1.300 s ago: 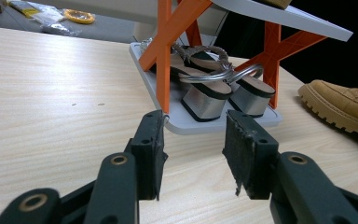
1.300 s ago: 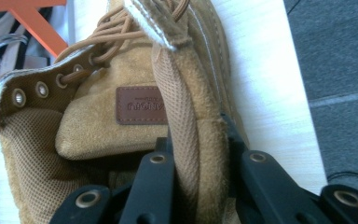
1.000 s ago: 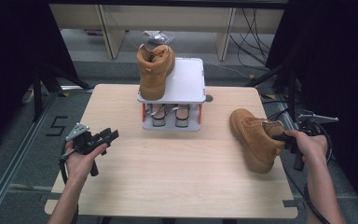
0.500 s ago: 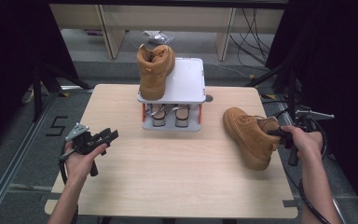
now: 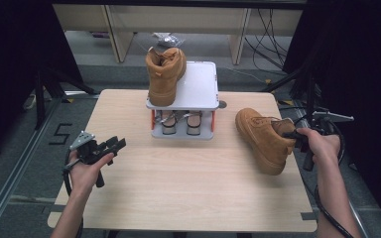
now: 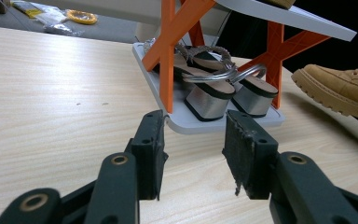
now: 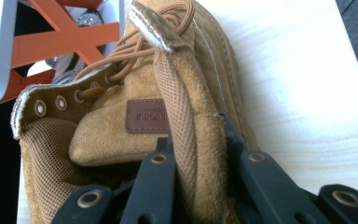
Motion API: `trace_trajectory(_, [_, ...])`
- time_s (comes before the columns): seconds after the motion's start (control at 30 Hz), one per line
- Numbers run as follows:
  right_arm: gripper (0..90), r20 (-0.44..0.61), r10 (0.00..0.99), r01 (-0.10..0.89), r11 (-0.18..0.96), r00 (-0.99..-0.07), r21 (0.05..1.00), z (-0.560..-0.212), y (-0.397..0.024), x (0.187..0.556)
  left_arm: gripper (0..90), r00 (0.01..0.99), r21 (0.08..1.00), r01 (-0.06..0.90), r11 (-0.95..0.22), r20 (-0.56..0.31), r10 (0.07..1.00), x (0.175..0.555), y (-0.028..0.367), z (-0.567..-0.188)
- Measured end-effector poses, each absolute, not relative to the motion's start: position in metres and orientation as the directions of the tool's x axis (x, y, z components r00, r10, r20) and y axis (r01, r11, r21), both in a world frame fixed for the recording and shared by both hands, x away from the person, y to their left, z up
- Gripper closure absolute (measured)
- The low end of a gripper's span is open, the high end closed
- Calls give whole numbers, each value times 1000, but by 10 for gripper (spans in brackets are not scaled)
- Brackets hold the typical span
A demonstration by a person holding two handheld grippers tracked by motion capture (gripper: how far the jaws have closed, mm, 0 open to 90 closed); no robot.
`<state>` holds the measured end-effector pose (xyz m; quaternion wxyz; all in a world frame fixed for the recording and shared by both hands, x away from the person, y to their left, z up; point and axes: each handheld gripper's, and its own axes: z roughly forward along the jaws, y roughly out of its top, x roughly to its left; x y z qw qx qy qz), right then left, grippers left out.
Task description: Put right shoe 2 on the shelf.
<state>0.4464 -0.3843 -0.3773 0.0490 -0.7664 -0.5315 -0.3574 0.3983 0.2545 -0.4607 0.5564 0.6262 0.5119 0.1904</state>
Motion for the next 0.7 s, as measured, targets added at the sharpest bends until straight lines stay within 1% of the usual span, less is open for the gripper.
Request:
trace_trajectory(0.03, [814, 590, 792, 854, -409, 157, 322, -377, -385, 446, 572, 405, 892, 429, 142, -330, 853, 398, 255, -461])
trace_trajectory(0.1, [814, 591, 793, 855, -402, 146, 328, -375, -384, 448, 572, 403, 892, 428, 145, -332, 853, 398, 255, -461])
trace_trajectory(0.17, [813, 598, 783, 843, -430, 171, 322, -372, -381, 451, 572, 402, 892, 429, 145, -332, 853, 398, 255, -461])
trace_trajectory(0.23, [814, 594, 791, 846, -413, 149, 338, -370, -380, 452, 572, 402, 892, 429, 145, -332, 853, 398, 255, -461])
trace_trajectory(0.27, [814, 586, 794, 851, -411, 158, 328, -368, -378, 453, 572, 401, 891, 430, 144, -332, 854, 398, 255, -461])
trace_trajectory(0.3, [814, 601, 787, 851, -406, 139, 334, -368, -378, 454, 572, 401, 891, 430, 145, -333, 853, 399, 255, -461])
trace_trajectory(0.37, [814, 593, 788, 839, -428, 165, 336, -366, -375, 457, 572, 400, 890, 430, 150, -336, 853, 399, 255, -461])
trace_trajectory(0.4, [814, 593, 789, 843, -424, 164, 331, -365, -374, 458, 572, 399, 890, 430, 151, -337, 853, 399, 255, -461])
trace_trajectory(0.43, [814, 619, 773, 842, -421, 138, 337, -366, -374, 458, 572, 399, 890, 430, 150, -336, 853, 399, 256, -461])
trace_trajectory(0.47, [815, 613, 774, 829, -443, 160, 342, -365, -371, 460, 572, 398, 890, 430, 150, -336, 854, 398, 256, -461])
trace_trajectory(0.5, [815, 621, 771, 815, -448, 144, 368, -367, -370, 461, 572, 398, 890, 430, 150, -336, 853, 398, 256, -461])
trace_trajectory(0.57, [815, 626, 765, 811, -459, 154, 361, -366, -368, 463, 572, 398, 890, 429, 152, -338, 853, 398, 256, -461])
trace_trajectory(0.67, [815, 616, 777, 814, -440, 133, 380, -364, -367, 465, 572, 400, 891, 427, 154, -339, 852, 398, 256, -461])
trace_trajectory(0.7, [815, 609, 780, 829, -431, 145, 355, -361, -366, 466, 572, 400, 891, 426, 155, -339, 852, 398, 256, -461])
